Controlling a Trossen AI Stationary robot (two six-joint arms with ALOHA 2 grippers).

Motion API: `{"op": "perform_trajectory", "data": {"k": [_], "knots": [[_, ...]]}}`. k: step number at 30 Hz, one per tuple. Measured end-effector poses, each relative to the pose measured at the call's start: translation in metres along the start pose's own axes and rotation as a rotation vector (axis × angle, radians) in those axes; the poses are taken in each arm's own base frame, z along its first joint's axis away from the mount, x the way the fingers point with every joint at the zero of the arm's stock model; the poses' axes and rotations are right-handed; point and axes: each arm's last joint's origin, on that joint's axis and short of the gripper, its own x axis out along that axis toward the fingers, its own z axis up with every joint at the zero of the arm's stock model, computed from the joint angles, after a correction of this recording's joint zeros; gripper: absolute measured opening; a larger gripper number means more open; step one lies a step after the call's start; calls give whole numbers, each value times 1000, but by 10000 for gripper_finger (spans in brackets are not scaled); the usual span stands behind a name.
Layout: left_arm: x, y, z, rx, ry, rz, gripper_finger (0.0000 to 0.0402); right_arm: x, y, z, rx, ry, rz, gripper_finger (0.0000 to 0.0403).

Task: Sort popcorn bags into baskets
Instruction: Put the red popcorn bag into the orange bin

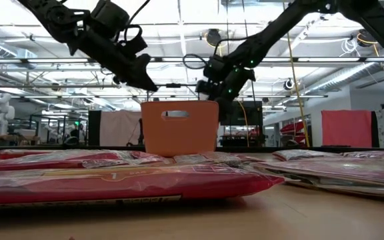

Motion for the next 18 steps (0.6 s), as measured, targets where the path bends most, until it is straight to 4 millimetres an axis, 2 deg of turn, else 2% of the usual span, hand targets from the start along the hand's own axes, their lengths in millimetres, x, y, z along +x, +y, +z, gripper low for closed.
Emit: {"op": "perform_trajectory", "data": {"k": [6, 13, 18], "knots": [[-1, -5, 0, 25, -10, -206, 36, 13, 0, -10, 37, 88, -27, 211], [-2, -14, 4, 39, -51, -213, 95, 18, 5, -12, 21, 137, -76, 220], [-2, -15, 6, -2, -70, -174, 118, 24, 9, -18, 26, 104, -95, 233]]}}
